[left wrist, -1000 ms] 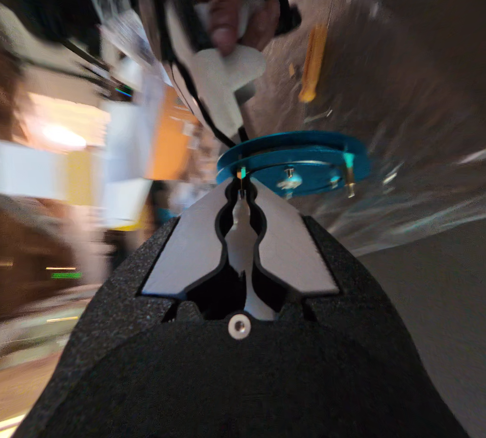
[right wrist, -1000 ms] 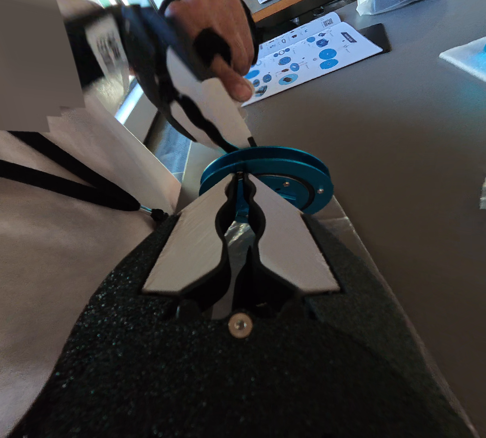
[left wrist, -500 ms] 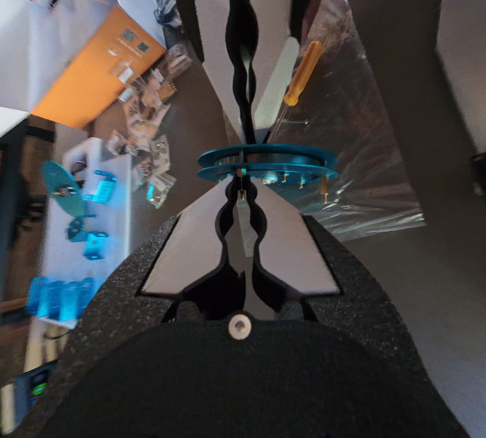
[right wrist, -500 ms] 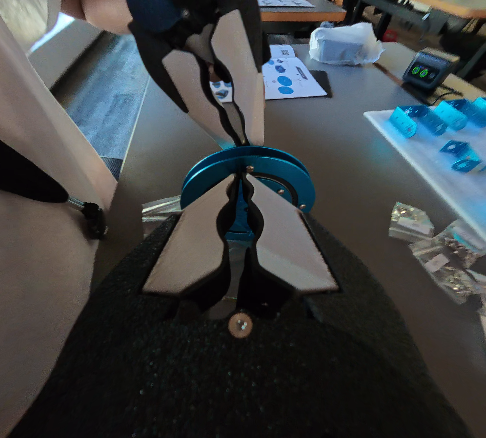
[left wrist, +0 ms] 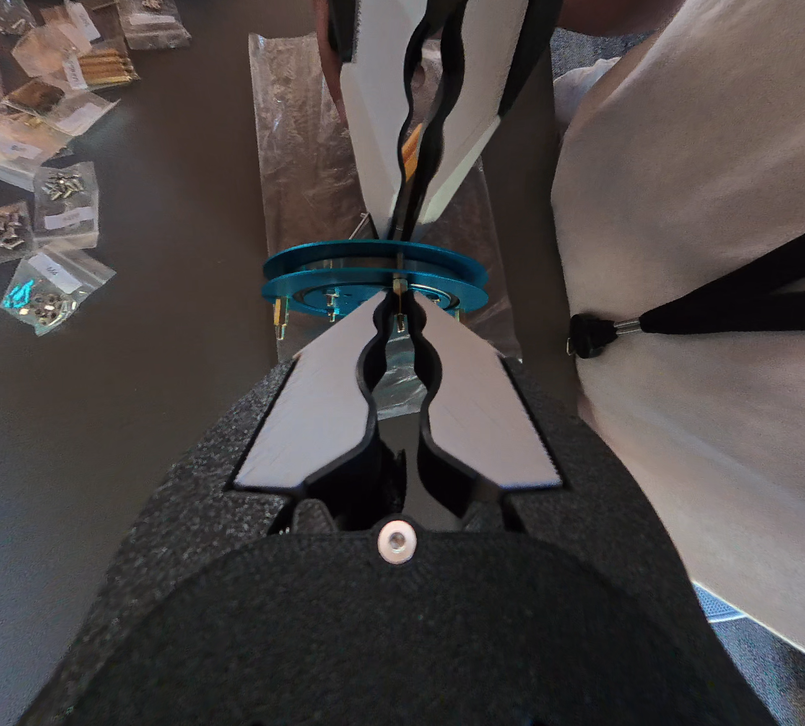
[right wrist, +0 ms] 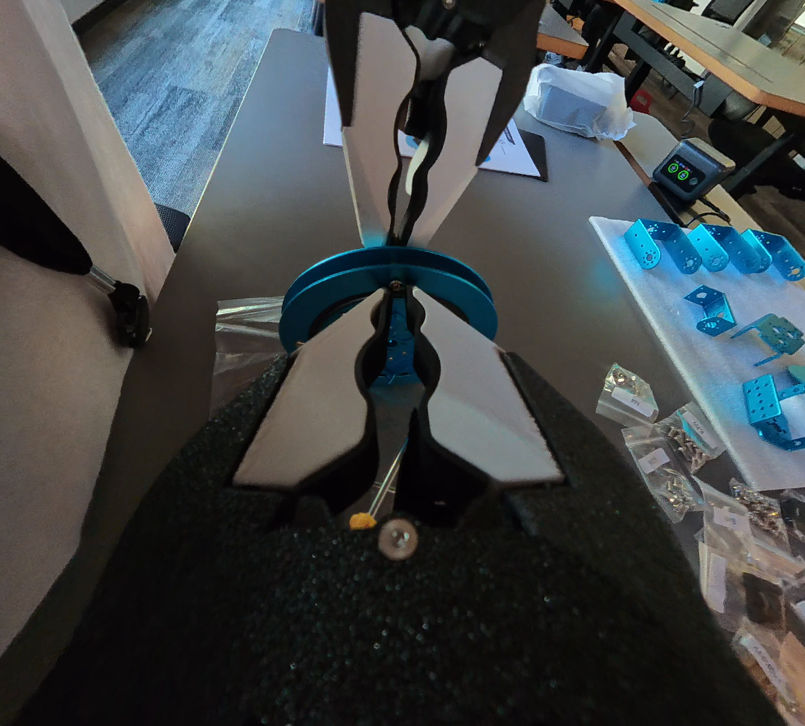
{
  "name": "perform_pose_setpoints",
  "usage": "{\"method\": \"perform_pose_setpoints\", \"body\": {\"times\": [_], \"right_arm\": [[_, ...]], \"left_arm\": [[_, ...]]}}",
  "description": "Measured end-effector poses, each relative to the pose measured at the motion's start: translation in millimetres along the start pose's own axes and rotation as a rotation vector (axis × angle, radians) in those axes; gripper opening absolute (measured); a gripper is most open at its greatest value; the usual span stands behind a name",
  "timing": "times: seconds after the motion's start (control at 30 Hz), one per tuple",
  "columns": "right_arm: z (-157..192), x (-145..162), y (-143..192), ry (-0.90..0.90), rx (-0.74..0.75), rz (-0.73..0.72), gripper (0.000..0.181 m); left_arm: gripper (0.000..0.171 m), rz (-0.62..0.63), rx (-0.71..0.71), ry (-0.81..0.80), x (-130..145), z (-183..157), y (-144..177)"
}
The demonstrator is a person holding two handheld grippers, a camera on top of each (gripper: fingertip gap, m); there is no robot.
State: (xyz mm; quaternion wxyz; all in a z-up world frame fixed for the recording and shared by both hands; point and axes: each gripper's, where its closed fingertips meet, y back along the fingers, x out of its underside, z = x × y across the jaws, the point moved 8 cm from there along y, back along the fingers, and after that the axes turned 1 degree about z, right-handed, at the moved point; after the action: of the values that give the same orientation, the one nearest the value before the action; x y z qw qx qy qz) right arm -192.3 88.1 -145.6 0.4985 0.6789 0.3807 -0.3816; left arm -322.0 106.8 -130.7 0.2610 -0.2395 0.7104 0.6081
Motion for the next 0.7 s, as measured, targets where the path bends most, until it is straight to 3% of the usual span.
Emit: {"method": "perform_pose_setpoints", "body": {"times": [0.3,0.37,0.53,0.7], "right_arm": [[8,-5,4,0.174,0.005,0.053,0.002],[5,-8,5,0.166,-0.001,0.098,0.003],[-7,-4,11,-0.020,-0.088,0.104,0.002],[-20,4,12,-0.253,-0.134,0.054,0.001]], "left_arm": [[0.003,0.013,0.198,0.210,-3,5,-4],[0.003,0.010,0.170,0.183,-5,6,-4],[0.002,0.063,-0.293,-0.330,-13,-16,-11],[0.002,0.113,-0.847,-0.924,0,-28,-27]]}}
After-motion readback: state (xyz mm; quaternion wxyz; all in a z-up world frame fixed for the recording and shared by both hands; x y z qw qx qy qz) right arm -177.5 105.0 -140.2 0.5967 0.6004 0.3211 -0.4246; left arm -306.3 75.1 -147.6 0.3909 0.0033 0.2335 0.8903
